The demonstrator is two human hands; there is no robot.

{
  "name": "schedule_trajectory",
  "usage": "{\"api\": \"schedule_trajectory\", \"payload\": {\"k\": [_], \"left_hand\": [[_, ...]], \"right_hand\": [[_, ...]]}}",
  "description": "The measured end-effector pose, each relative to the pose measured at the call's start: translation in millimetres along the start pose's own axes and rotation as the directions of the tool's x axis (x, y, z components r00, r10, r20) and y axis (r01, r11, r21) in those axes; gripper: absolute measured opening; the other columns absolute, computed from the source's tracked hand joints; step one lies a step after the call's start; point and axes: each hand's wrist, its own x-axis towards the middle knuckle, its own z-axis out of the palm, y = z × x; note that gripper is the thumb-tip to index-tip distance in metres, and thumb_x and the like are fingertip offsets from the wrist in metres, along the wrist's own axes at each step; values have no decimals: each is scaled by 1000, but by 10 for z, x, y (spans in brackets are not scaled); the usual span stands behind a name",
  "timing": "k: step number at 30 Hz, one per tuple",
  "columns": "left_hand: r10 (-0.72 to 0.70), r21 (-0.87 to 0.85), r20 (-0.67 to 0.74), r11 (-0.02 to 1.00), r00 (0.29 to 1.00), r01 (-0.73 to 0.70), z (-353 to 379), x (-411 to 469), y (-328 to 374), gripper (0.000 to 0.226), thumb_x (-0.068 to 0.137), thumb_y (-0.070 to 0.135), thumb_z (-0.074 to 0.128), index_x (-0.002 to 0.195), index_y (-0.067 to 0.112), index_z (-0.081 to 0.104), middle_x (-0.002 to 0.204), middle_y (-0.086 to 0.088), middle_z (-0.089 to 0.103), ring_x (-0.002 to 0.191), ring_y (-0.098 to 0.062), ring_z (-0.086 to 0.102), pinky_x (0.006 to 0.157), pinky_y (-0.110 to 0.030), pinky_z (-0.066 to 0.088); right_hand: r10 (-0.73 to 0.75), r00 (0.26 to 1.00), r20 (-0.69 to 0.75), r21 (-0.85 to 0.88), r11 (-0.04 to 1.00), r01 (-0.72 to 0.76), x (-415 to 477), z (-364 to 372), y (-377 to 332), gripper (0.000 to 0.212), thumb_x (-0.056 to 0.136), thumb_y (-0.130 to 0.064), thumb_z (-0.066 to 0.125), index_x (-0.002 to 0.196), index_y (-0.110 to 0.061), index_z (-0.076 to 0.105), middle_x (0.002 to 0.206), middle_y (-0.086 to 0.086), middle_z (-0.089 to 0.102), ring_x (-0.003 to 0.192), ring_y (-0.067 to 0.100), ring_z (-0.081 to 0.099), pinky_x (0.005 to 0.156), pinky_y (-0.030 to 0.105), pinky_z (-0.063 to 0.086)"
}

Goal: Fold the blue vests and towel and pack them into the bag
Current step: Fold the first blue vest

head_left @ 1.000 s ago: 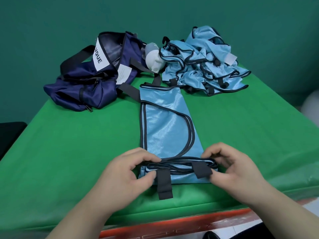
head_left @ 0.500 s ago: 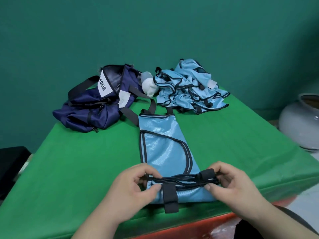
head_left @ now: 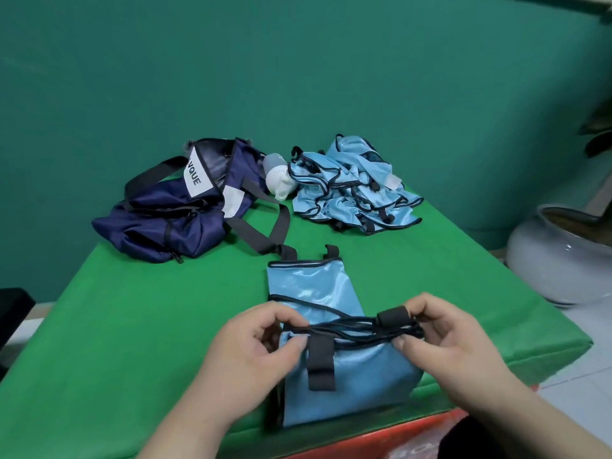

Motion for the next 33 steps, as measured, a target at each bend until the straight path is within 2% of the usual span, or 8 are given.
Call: {"api": "schedule_trajectory", "payload": {"k": [4, 7, 15, 21, 25, 28, 31, 33], "left_hand": [[-102, 18, -88, 994, 991, 104, 0, 300, -147, 30, 78, 17, 79, 84, 44, 69, 75, -3, 68, 60, -12, 51, 61, -28, 46], [-186, -34, -155, 982, 970, 183, -21, 561, -277, 17, 73, 29, 76, 83, 42, 70, 81, -6, 71, 75, -30, 63, 72, -39, 54], [-262, 54, -190, 959, 946, 277, 11, 1204, -654, 28, 85, 19, 74, 84, 46, 69, 80, -2, 73, 70, -28, 63, 70, -36, 52], [-233, 259, -263, 918, 936, 302, 53, 1467, -793, 10, 92, 26, 67, 90, 36, 68, 87, 18, 69, 85, -2, 62, 66, -13, 41], [-9, 466, -234, 877, 972, 120, 61, 1323, -786, 9, 92, 28, 64, 99, 34, 66, 103, 23, 56, 93, -9, 51, 82, -24, 40], [158, 528, -13, 840, 987, -128, 69, 1210, -639, 12, 86, 37, 62, 75, 32, 59, 81, 19, 55, 84, -4, 52, 74, -18, 40], [201, 589, 296, 731, 934, -344, 114, 1155, -603, 14, 82, 39, 59, 72, 29, 61, 71, 15, 54, 77, -6, 51, 73, -29, 45], [177, 607, 412, 678, 894, -414, 160, 1142, -633, 9, 81, 34, 58, 79, 29, 65, 76, 15, 58, 84, -9, 53, 79, -34, 46]], "right_hand": [[42, 999, -5, -71, 997, -42, 453, 133, 38, 21, 82, 17, 66, 86, -3, 62, 75, -1, 66, 70, 9, 55, 64, 21, 42], [85, 996, -40, -111, 990, -88, 797, 220, 170, 21, 85, 11, 68, 83, -9, 63, 67, -7, 61, 60, 11, 46, 56, 24, 35], [172, 977, -129, -278, 939, -202, 1512, 331, 627, 14, 86, -10, 71, 80, -21, 64, 57, -12, 56, 47, 9, 37, 46, 21, 31], [136, 978, -158, -552, 809, -202, 1836, 390, 803, 8, 87, -24, 66, 91, -30, 63, 73, -14, 56, 59, 8, 46, 53, 23, 34], [75, 984, -162, -704, 689, -169, 1816, 362, 843, 33, 89, -36, 67, 120, -28, 59, 113, -13, 52, 108, 10, 50, 93, 31, 44], [-96, 979, -182, -717, 694, -66, 1597, 347, 753, 20, 87, -31, 69, 101, -31, 54, 99, -19, 49, 103, 9, 49, 89, 31, 41], [-220, 975, 22, -774, 614, 156, 1424, 384, 784, 10, 83, -37, 62, 85, -31, 54, 87, -18, 51, 90, 12, 50, 82, 34, 40], [-144, 975, 168, -790, 572, 221, 1389, 395, 898, 21, 82, -47, 54, 94, -31, 62, 100, -16, 56, 103, 12, 52, 94, 32, 36]]}}
